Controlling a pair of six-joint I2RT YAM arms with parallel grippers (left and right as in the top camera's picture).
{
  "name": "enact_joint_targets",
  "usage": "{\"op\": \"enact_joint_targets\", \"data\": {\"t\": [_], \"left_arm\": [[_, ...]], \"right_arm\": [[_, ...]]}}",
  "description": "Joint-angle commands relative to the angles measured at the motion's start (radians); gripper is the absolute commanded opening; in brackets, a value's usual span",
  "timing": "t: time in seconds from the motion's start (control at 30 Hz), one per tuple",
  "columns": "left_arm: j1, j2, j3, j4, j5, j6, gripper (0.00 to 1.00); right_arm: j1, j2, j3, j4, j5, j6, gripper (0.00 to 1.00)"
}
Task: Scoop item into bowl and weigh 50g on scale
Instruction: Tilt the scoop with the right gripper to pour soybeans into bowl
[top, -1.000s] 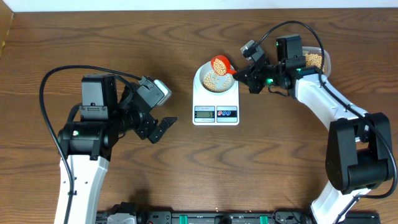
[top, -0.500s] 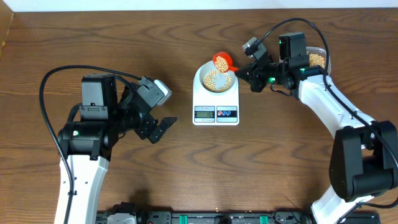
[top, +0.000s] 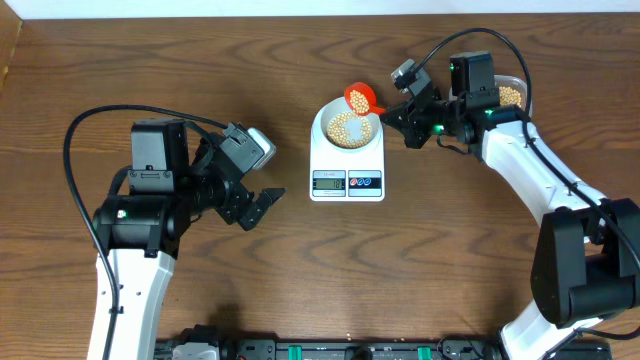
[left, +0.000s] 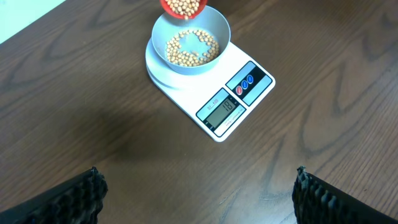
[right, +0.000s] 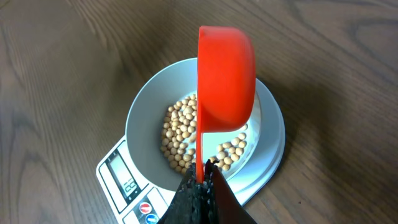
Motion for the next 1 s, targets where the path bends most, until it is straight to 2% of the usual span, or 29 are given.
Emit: {"op": "enact_joint_targets", "data": {"t": [0.0,0.97], "left_arm": [[0.005,0.003,0.019,0.000,0.002,0.013,0.98],[0.005,0.003,0.019,0.000,0.002,0.013,0.98]], "right_arm": [[0.006,-0.028,0.001,-0.002,-0.003,-0.016,0.01],[0.015,-0.082,0.001,-0.034,0.038,-0.019,0.01]]}}
